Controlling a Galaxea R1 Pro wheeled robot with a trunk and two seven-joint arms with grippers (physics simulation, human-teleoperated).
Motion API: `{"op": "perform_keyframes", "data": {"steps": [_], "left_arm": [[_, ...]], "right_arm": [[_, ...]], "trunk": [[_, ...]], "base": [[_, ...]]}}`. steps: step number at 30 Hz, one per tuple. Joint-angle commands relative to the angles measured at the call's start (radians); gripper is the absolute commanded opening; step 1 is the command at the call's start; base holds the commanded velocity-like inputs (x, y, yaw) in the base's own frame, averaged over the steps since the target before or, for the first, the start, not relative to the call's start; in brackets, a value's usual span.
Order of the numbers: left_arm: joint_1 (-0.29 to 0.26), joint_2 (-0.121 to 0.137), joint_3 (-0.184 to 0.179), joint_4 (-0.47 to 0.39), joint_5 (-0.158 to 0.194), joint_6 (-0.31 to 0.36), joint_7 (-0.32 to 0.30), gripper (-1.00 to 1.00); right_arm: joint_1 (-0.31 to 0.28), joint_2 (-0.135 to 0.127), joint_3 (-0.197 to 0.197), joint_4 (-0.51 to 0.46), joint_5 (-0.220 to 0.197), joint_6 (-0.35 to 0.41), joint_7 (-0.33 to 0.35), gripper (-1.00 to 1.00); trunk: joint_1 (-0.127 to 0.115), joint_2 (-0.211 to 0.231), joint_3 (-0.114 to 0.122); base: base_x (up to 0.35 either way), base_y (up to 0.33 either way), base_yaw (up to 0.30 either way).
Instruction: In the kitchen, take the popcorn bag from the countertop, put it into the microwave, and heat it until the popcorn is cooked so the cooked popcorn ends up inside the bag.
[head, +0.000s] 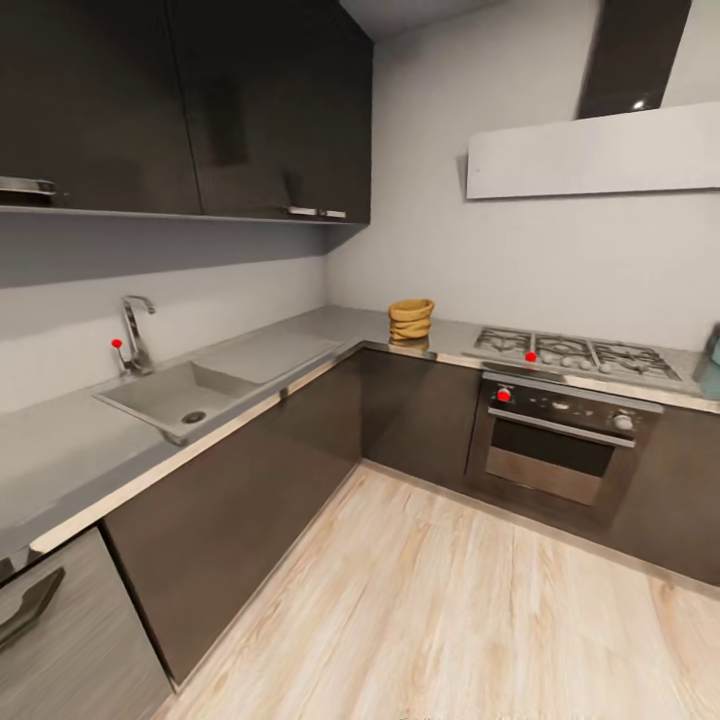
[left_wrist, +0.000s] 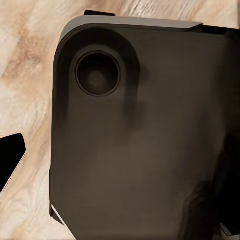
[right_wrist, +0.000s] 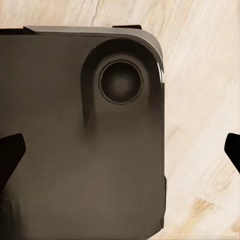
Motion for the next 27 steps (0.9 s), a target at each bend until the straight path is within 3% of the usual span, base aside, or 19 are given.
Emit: {"op": "perform_keyframes", "data": {"steps": [1, 27], "left_arm": [[0.0, 0.0, 0.001, 0.0, 0.01, -0.003, 0.0, 1.0], [0.0, 0.0, -0.001, 0.0, 0.009, -0.004, -0.002, 1.0]], "right_arm": [[-0.001, 0.0, 0.0, 0.002, -0.005, -0.005, 0.0, 1.0], [-0.001, 0.006, 0.0, 0.002, -0.004, -0.005, 0.0, 1.0]], "trunk": [[0.0, 0.0, -0.001], [0.0, 0.0, -0.001]], "base": [[0.0, 0.0, -0.298], [0.0, 0.0, -0.298]]}}
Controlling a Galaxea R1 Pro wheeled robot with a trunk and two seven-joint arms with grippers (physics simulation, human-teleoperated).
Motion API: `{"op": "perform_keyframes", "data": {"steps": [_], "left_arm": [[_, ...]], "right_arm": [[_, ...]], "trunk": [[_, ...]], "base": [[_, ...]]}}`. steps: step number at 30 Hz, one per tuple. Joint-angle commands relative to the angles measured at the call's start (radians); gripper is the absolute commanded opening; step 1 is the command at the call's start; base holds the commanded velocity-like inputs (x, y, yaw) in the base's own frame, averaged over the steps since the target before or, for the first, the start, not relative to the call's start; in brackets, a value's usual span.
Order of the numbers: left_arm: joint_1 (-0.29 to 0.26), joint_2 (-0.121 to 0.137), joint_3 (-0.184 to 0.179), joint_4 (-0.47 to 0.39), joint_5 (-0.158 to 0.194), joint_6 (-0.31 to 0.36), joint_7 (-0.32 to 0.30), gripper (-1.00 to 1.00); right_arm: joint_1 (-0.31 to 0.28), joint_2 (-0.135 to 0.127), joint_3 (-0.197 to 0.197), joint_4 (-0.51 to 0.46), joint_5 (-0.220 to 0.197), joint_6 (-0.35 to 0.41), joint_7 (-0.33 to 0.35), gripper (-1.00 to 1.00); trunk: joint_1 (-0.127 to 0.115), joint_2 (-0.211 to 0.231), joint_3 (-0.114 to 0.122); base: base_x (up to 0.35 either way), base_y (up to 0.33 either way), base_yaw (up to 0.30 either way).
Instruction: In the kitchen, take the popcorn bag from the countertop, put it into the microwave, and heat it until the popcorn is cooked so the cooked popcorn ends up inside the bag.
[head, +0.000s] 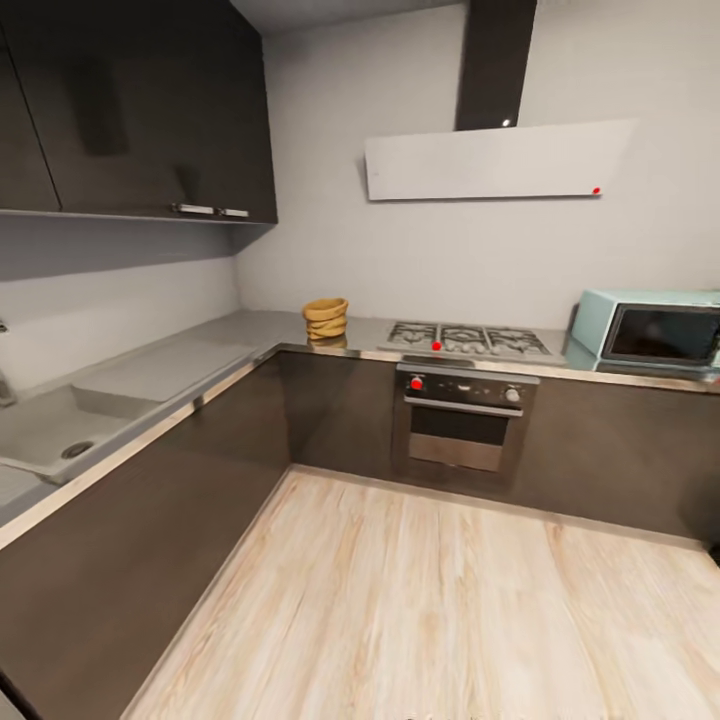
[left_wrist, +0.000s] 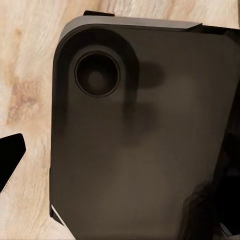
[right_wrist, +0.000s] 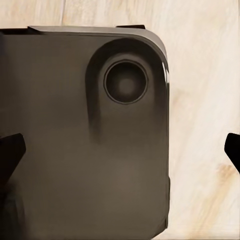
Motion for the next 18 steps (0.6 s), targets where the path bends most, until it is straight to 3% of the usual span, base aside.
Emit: {"op": "perform_keyframes", "data": {"steps": [1, 18], "left_arm": [[0.0, 0.0, 0.0, 0.0, 0.01, -0.002, 0.0, 1.0], [0.0, -0.001, 0.001, 0.0, 0.01, -0.003, 0.0, 1.0]], "right_arm": [[-0.001, 0.0, 0.0, 0.002, -0.004, -0.005, 0.0, 1.0], [-0.001, -0.001, 0.0, 0.002, -0.005, -0.005, 0.0, 1.0]], "trunk": [[0.0, 0.0, -0.001], [0.0, 0.0, -0.001]], "base": [[0.0, 0.0, -0.298], [0.0, 0.0, -0.298]]}}
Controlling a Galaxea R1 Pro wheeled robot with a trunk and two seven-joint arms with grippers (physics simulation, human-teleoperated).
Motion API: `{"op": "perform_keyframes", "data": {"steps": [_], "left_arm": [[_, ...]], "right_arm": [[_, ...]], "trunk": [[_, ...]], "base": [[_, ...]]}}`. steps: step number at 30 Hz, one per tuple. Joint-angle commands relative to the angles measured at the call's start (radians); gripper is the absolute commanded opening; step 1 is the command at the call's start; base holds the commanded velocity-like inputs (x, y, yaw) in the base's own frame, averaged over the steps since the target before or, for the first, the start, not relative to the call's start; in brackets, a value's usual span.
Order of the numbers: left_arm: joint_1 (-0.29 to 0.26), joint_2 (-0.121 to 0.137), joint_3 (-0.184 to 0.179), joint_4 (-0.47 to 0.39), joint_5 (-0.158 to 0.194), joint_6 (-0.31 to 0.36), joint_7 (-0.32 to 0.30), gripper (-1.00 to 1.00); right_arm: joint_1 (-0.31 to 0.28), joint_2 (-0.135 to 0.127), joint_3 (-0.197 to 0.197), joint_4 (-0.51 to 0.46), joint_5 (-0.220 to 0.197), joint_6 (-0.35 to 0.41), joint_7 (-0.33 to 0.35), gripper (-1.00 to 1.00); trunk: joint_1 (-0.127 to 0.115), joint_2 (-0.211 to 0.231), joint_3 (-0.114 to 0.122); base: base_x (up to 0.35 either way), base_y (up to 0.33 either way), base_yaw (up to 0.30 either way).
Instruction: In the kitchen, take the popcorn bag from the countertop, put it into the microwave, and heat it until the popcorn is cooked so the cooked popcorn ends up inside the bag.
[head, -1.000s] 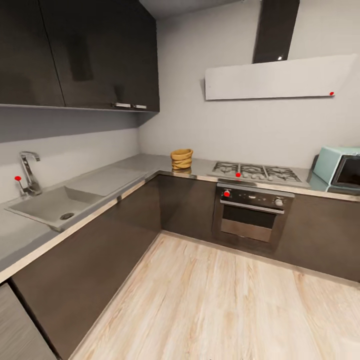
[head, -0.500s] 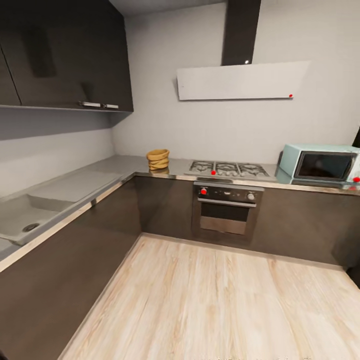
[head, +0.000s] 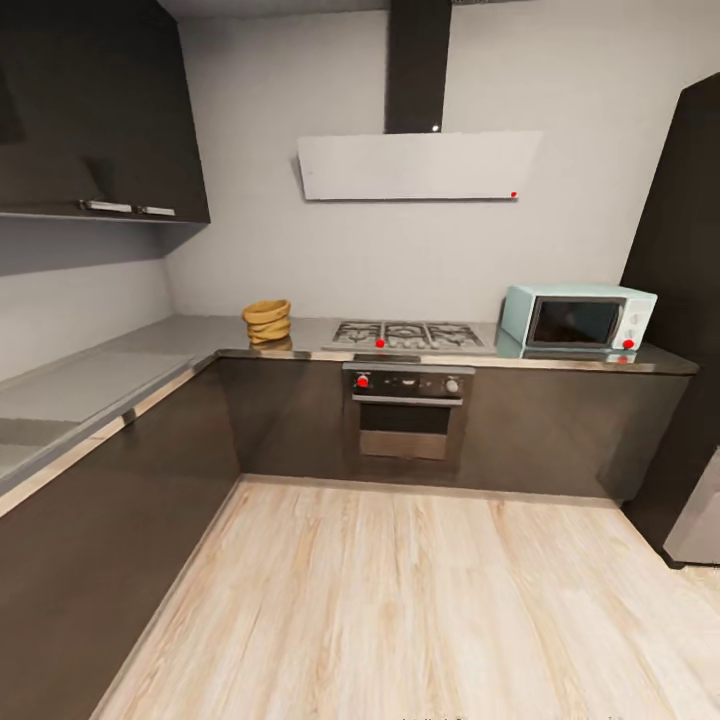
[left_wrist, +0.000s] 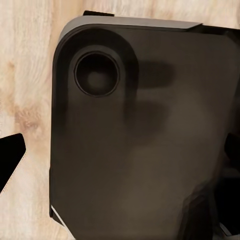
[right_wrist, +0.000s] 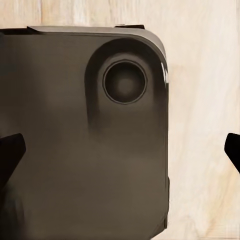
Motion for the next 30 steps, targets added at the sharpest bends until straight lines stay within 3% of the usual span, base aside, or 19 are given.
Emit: {"op": "perform_keyframes", "data": {"steps": [1, 30], "left_arm": [[0.0, 0.0, 0.001, 0.0, 0.011, -0.003, 0.0, 1.0], [0.0, -0.002, -0.001, 0.0, 0.009, -0.003, 0.0, 1.0]], "right_arm": [[-0.001, 0.0, 0.0, 0.002, -0.005, -0.005, 0.0, 1.0], [-0.001, 0.001, 0.0, 0.002, -0.005, -0.005, 0.0, 1.0]], "trunk": [[0.0, 0.0, -0.001], [0.0, 0.0, -0.001]], "base": [[0.0, 0.0, -0.298], [0.0, 0.0, -0.298]]}}
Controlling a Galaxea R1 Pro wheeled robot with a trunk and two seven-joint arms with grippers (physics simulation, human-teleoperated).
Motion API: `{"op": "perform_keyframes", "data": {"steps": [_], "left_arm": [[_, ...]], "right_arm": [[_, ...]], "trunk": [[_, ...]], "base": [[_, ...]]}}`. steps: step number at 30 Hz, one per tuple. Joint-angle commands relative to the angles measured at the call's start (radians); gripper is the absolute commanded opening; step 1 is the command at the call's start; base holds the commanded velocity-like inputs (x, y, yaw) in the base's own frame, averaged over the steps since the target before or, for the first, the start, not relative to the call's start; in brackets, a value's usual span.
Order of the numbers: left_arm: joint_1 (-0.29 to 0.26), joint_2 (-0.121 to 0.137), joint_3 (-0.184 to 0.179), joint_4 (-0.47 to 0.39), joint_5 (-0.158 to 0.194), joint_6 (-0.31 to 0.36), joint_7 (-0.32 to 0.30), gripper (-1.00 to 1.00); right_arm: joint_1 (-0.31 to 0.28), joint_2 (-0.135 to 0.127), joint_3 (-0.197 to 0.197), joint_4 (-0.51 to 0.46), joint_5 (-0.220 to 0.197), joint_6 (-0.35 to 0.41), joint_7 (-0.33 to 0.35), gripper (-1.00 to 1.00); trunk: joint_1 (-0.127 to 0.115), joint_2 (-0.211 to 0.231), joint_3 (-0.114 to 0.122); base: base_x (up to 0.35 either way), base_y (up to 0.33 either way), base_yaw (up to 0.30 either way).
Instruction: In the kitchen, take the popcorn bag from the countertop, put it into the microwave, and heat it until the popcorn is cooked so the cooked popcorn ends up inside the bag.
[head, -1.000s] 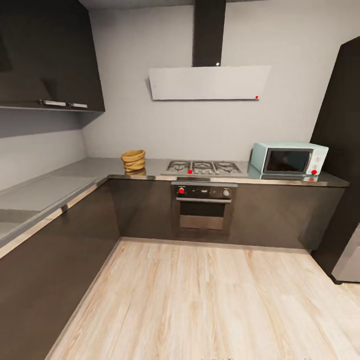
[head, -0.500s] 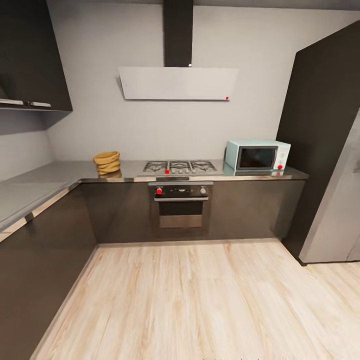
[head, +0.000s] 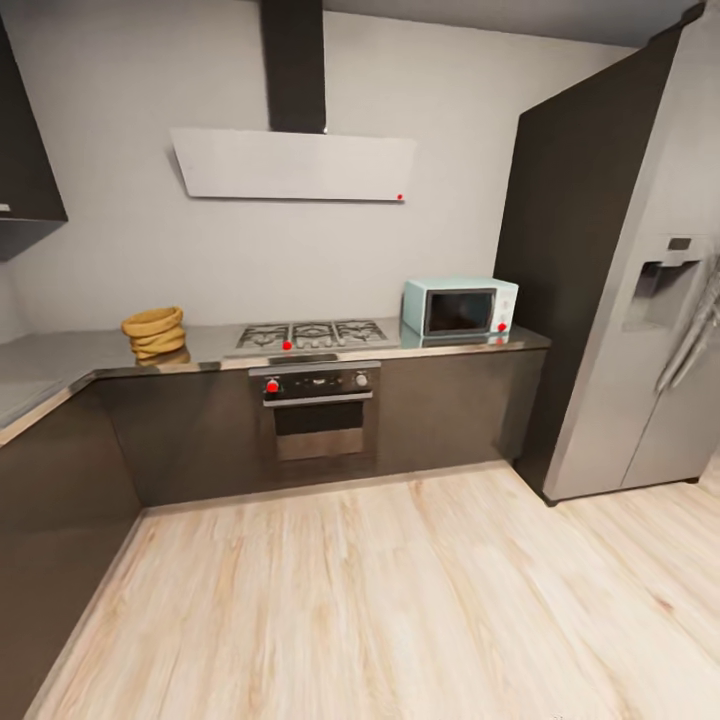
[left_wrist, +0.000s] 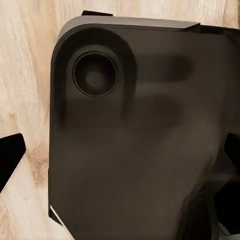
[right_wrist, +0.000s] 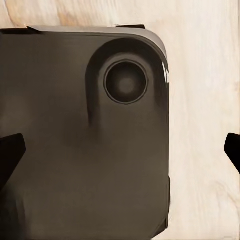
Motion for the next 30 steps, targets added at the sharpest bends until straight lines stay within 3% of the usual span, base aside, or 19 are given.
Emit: {"op": "perform_keyframes", "data": {"steps": [1, 30], "left_arm": [[0.0, 0.0, 0.0, 0.0, 0.01, -0.003, 0.0, 1.0], [0.0, 0.001, 0.003, 0.0, 0.013, -0.001, 0.002, 1.0]], "right_arm": [[-0.001, 0.0, 0.0, 0.002, -0.004, -0.005, 0.0, 1.0], [-0.001, -0.005, -0.002, 0.002, -0.011, -0.004, 0.001, 1.0]], "trunk": [[0.0, 0.0, -0.001], [0.0, 0.0, -0.001]], "base": [[0.0, 0.0, -0.298], [0.0, 0.0, -0.298]]}}
